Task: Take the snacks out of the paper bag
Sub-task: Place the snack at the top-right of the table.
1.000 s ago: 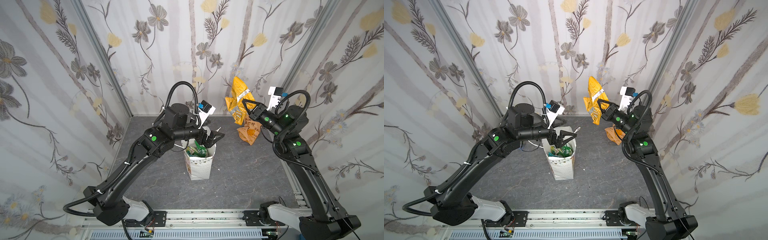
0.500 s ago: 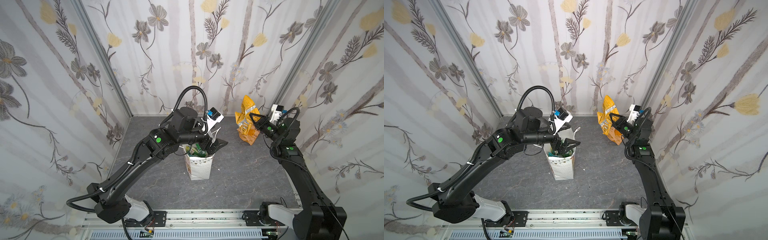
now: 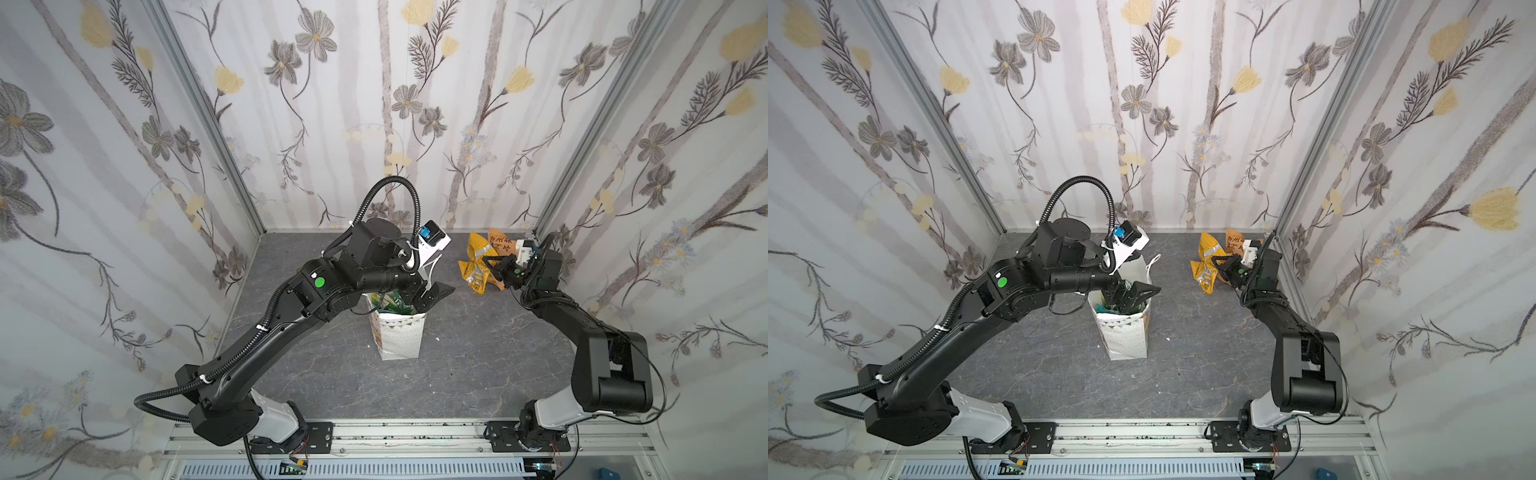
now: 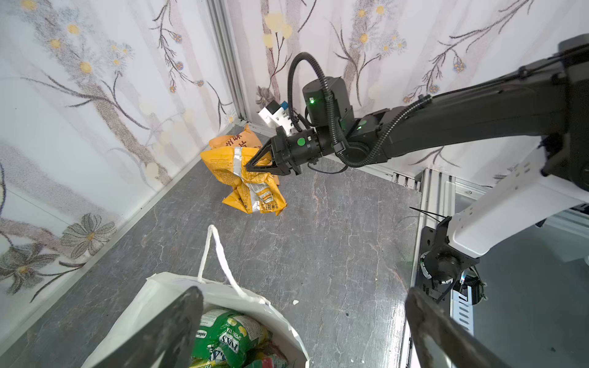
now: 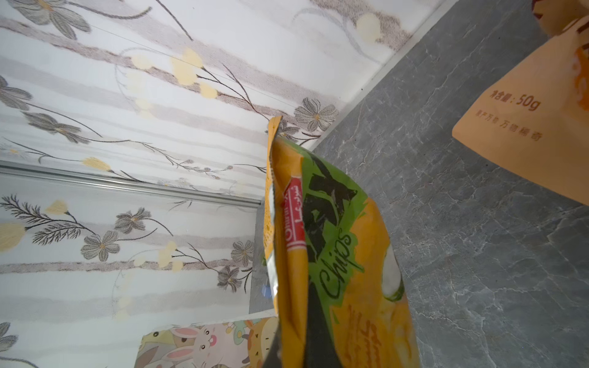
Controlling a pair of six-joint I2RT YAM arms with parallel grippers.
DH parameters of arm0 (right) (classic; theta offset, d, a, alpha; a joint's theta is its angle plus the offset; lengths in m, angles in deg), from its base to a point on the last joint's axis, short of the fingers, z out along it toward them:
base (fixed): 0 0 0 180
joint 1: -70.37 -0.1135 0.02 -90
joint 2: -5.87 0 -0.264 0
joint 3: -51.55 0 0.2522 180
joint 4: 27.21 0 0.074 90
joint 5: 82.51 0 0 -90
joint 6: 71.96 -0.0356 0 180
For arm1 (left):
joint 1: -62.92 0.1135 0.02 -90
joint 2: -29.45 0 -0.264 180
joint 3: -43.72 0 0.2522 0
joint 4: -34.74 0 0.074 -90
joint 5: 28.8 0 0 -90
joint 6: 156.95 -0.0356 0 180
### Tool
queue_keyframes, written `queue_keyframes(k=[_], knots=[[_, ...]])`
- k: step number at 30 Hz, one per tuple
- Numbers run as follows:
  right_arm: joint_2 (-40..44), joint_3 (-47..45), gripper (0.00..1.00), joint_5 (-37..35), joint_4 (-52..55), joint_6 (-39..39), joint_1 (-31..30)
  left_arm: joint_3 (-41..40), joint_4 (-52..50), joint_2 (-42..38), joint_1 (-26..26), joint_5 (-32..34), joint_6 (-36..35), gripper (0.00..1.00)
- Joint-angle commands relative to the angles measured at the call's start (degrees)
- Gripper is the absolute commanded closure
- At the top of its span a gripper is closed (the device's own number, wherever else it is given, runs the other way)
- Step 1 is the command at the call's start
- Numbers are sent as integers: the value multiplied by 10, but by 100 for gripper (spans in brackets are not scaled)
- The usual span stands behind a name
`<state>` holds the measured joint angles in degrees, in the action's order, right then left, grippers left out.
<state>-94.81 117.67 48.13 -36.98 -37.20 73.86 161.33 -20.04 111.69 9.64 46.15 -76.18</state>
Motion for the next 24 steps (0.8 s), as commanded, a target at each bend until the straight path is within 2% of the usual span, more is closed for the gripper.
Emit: queue_keyframes(k=[1,10,14,17,24], knots=[[-52,40,100,22,-72,-23,-12,-2,-4,-4,-3,17,-11,0],[-210,205,100,-4,-30,-43,-61,-20,-6,-14,-8,33,-5,0],[-247,271,100,-59,85,29,-73,-28,-4,-21,-9,36,-6,0],[-263,290,98,-91,136,70,-79,-37,1,-24,-9,38,-9,0],[-283,287,89,-126,178,101,-80,-35,4,-23,-9,29,-10,0]])
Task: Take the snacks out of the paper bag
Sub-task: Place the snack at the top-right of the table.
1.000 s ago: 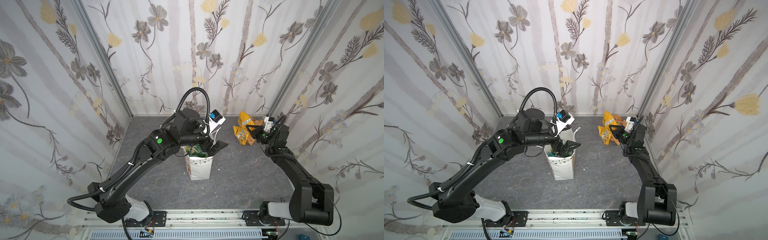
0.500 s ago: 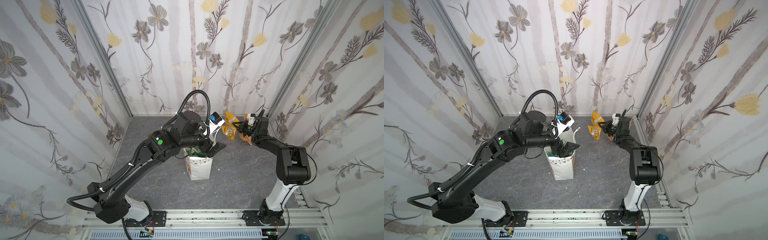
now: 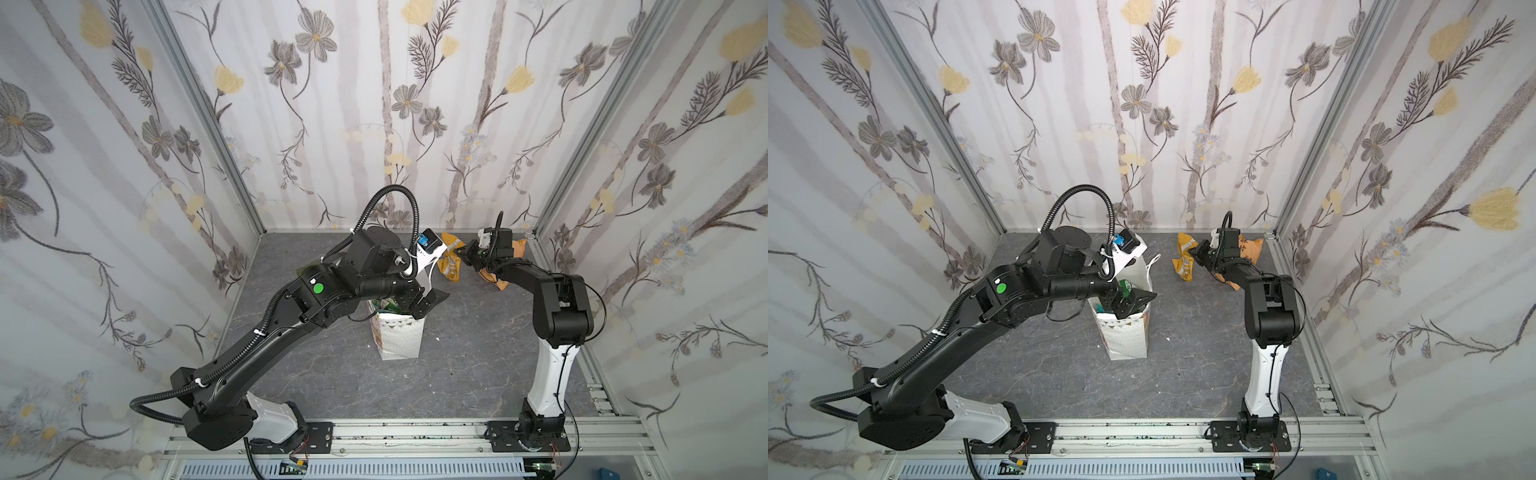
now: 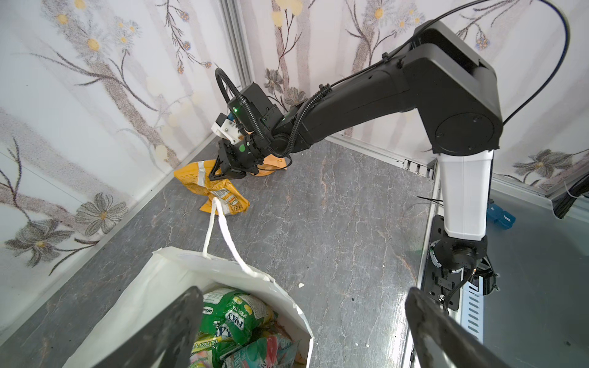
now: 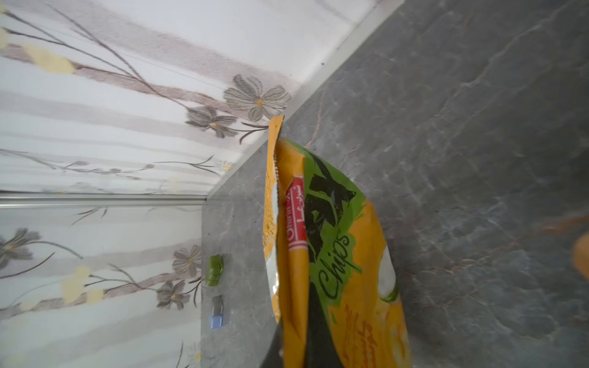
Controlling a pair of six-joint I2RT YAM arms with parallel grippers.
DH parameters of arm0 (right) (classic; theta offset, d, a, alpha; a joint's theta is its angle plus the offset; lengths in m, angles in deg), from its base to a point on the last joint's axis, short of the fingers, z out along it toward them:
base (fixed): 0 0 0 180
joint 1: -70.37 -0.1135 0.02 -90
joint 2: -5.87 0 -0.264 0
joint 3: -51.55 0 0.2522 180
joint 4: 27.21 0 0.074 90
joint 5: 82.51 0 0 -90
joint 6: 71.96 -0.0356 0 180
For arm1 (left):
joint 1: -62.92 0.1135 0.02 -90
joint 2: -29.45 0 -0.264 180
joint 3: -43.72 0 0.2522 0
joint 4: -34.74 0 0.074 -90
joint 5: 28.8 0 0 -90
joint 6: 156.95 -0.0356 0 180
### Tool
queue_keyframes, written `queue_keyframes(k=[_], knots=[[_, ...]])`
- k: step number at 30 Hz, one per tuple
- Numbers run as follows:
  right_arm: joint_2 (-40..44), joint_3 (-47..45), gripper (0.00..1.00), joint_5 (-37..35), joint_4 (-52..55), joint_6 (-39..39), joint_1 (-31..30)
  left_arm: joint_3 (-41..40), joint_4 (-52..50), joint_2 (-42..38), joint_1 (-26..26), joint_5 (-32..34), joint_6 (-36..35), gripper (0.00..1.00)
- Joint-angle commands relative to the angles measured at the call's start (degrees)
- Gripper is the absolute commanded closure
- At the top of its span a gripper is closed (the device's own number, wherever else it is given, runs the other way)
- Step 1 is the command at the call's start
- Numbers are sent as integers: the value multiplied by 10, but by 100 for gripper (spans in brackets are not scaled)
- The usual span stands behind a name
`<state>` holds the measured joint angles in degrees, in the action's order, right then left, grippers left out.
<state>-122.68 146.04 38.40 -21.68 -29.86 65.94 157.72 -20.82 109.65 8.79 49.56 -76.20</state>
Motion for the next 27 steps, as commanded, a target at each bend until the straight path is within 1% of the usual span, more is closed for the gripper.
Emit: queue_keyframes(k=[1,5,8,15,20,27], knots=[[-1,2,86,-40,34,34,-1,-1,14,-4,0,-5,-9,0],[18,3,72,-74,54,56,0,-4,17,-6,-1,-1,-6,0],[36,9,64,-89,68,72,0,-4,20,-6,0,9,-3,0],[89,15,43,-151,108,114,0,-2,26,-3,0,49,8,0],[139,22,35,-177,123,140,0,0,24,-1,0,74,15,0],[228,25,31,-170,132,151,0,0,25,-3,0,113,26,0]])
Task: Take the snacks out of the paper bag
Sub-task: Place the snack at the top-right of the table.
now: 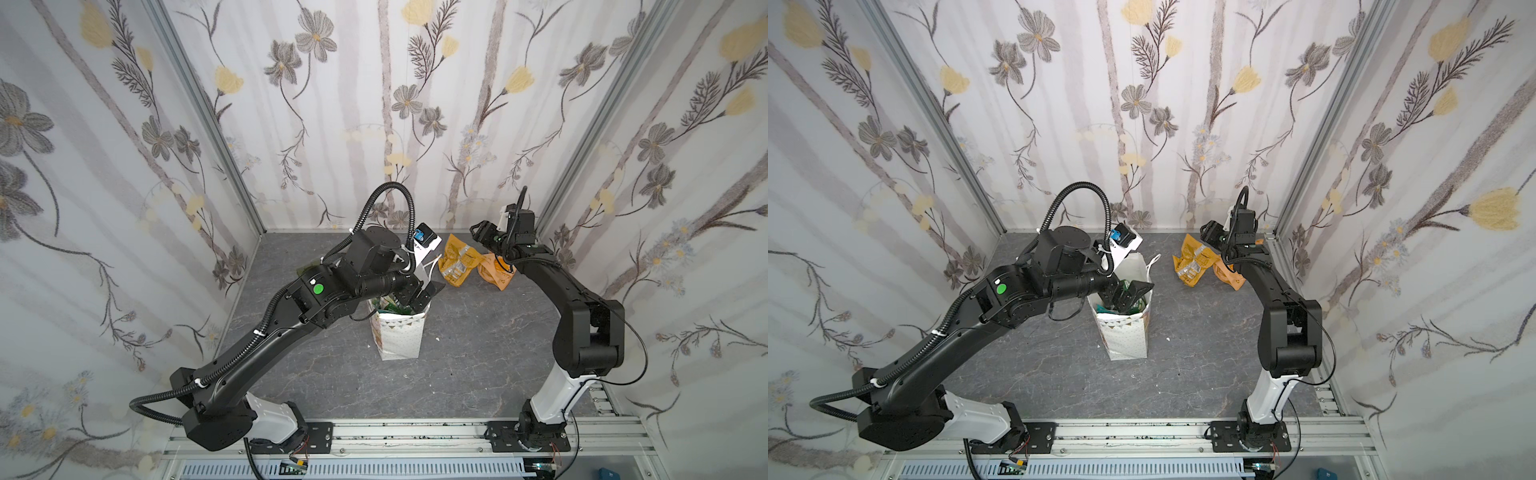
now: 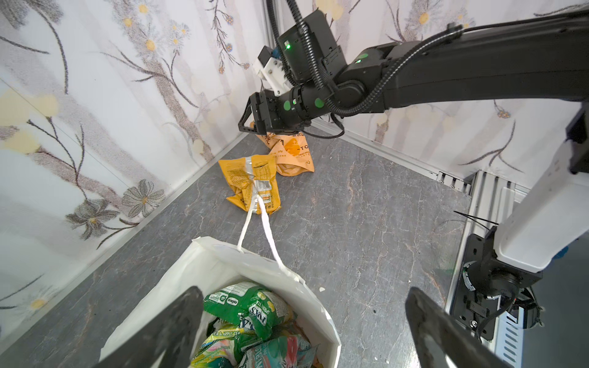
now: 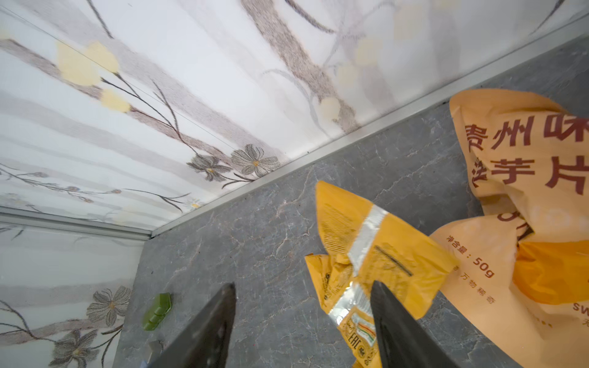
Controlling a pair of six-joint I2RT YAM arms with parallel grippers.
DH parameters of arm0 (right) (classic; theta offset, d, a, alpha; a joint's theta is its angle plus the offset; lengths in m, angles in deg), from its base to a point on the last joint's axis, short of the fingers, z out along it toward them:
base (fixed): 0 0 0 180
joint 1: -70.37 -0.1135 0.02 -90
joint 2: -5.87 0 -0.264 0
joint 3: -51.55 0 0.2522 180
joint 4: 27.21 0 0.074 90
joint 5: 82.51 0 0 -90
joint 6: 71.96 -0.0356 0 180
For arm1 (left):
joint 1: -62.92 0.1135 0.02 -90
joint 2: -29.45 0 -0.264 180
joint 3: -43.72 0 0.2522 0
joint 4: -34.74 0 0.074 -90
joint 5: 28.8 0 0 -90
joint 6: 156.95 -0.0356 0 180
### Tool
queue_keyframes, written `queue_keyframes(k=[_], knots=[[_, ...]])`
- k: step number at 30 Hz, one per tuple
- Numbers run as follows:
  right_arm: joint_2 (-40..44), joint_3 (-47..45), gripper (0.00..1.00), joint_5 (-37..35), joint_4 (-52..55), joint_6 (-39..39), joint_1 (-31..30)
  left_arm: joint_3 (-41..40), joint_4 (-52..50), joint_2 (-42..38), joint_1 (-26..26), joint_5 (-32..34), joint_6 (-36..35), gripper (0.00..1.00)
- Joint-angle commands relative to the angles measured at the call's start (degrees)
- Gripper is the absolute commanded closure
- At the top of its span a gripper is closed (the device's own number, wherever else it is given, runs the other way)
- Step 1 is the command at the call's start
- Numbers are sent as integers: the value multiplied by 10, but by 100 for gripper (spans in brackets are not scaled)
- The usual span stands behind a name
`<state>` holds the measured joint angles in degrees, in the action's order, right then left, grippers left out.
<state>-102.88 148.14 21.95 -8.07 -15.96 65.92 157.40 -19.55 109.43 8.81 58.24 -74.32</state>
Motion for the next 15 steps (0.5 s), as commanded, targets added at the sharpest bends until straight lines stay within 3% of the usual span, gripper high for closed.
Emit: queue_keyframes(k=[1,15], knots=[[48,1,30,-3,-6,12,0,3,13,0,1,33,7,0],[321,-109,22,57,-73,32,-15,-11,42,4,39,141,61,0]])
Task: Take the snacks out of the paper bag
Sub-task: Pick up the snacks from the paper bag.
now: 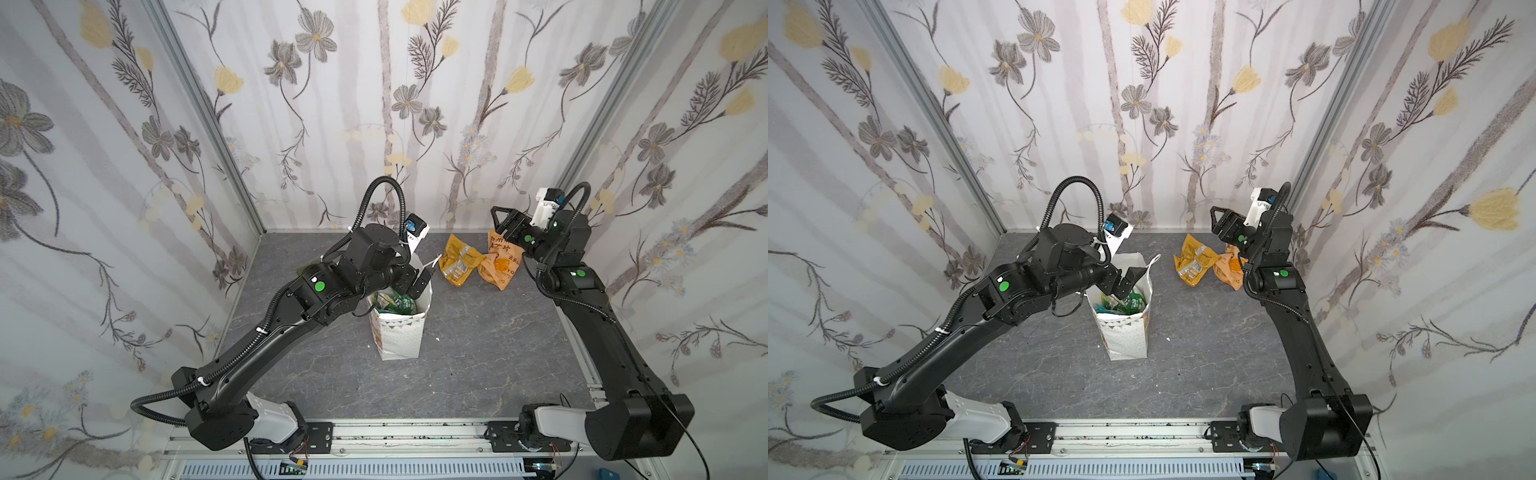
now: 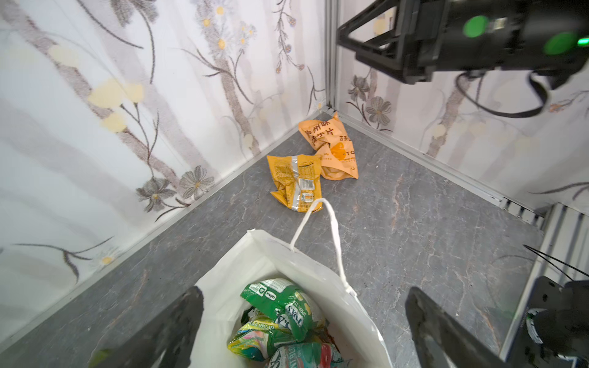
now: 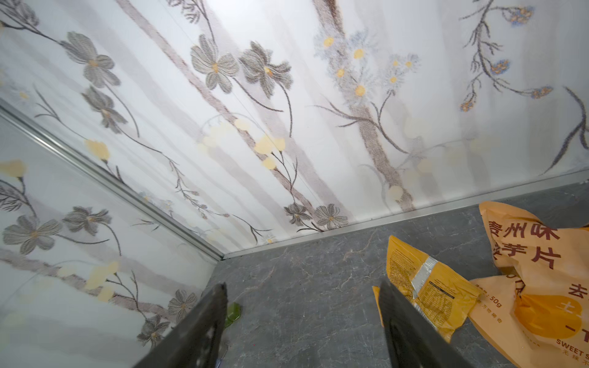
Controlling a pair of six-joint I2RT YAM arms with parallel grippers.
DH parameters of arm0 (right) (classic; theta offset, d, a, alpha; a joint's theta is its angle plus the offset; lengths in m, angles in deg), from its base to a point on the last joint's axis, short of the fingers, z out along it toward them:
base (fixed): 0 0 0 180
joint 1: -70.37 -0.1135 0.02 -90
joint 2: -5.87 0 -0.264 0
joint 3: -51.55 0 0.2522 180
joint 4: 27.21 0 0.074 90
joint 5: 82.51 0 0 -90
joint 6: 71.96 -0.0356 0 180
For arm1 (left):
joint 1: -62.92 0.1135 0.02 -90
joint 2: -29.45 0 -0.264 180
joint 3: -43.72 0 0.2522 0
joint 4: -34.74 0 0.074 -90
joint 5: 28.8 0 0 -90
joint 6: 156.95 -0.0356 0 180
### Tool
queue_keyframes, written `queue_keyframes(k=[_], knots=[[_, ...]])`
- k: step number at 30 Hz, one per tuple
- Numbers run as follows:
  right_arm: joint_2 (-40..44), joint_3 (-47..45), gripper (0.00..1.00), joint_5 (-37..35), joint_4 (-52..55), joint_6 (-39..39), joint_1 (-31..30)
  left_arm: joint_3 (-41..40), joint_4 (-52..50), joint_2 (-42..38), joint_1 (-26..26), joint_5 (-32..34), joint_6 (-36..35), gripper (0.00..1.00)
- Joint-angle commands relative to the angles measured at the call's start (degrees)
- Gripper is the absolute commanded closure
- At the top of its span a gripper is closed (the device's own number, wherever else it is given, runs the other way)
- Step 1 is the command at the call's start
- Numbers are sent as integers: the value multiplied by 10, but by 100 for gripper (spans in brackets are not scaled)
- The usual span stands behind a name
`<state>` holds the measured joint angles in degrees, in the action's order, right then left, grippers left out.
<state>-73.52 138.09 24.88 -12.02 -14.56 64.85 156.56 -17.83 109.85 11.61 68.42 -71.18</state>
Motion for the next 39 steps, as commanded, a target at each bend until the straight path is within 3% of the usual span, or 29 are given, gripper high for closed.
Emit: queue_keyframes(k=[1,7,12,17,24,39], knots=[[44,-12,20,34,-33,24,-8,-5,25,-1,19,38,40,0],[140,-62,1,55,-66,45,-53,-1,1,11,70,7,115,0],[158,-46,1,135,-11,39,-67,36,-59,47,92,-31,147,0],[159,-13,1,144,71,46,-86,83,-123,99,99,-66,164,0],[161,8,1,129,104,51,-94,122,-186,168,99,-93,145,2],[161,-7,1,101,85,59,-95,64,-208,217,98,-114,133,4]])
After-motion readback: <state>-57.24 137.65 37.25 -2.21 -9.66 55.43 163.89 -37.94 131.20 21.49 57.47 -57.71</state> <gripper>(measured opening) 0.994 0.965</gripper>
